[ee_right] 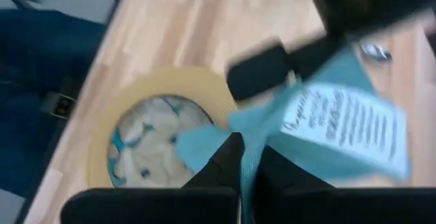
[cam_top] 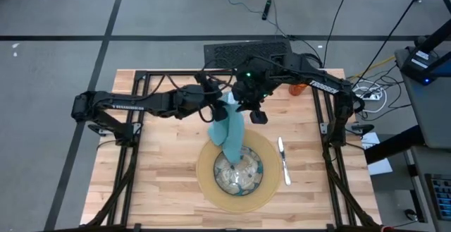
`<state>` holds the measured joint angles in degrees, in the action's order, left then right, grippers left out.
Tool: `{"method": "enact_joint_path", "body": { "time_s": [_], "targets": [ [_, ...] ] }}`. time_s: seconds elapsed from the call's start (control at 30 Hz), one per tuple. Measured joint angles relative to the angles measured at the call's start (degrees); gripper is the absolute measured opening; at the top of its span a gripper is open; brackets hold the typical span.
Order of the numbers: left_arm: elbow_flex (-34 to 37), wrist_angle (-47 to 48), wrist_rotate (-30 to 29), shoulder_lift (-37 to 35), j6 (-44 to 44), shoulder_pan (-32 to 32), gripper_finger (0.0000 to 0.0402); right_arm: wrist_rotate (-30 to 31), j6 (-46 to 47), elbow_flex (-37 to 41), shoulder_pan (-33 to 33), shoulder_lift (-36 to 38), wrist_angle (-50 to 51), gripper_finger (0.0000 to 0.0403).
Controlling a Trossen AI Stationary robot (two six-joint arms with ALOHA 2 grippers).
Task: Set table place
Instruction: Fold the blue napkin
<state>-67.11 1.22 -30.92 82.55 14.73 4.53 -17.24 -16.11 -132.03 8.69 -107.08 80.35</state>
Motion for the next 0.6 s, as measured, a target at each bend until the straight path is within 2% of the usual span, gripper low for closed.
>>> {"method": "enact_joint_path", "body": {
  "time_s": [0.33, 0.6],
  "targets": [
    [0.02, 11.22, -2.44, -1.80, 0.88, 0.71, 0.0108, 13.17, 1.04, 0.00, 0.14, 1.34, 7.86, 0.0000],
    [0.02, 18.07, -2.64, -2.61, 0.74, 0.74, 0.0084, 17.34, 2.82, 0.02, 3.19, 3.14, 9.74, 0.0000]
  ]
}}
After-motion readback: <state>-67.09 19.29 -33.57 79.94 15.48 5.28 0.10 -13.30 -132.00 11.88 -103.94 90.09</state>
